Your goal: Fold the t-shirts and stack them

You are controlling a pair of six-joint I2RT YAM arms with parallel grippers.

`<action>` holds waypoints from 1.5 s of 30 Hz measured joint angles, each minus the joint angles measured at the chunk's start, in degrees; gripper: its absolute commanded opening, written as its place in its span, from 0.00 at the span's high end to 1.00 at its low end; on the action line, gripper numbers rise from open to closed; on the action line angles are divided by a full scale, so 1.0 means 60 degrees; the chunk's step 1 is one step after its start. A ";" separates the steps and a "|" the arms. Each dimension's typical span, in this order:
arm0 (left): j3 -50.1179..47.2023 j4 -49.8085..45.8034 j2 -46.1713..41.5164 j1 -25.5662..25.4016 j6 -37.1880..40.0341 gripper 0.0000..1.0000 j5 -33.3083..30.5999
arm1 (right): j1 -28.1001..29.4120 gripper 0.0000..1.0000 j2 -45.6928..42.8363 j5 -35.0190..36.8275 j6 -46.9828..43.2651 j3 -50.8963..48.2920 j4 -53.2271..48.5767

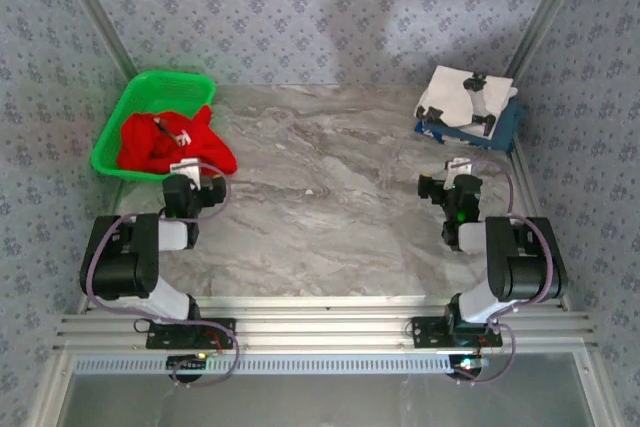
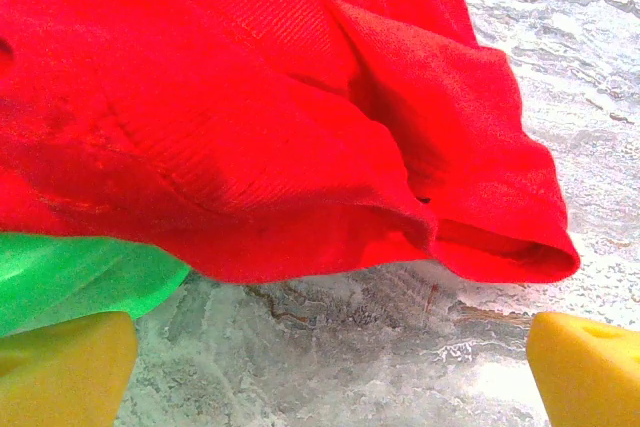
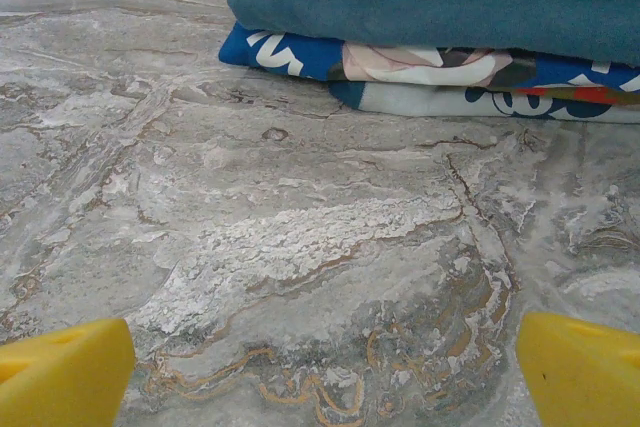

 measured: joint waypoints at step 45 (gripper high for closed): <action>0.4255 -0.9974 -0.7191 -0.1271 -0.2106 0.00 -0.0004 | 0.1993 0.00 -0.5355 -0.2401 0.0597 0.2404 -0.8375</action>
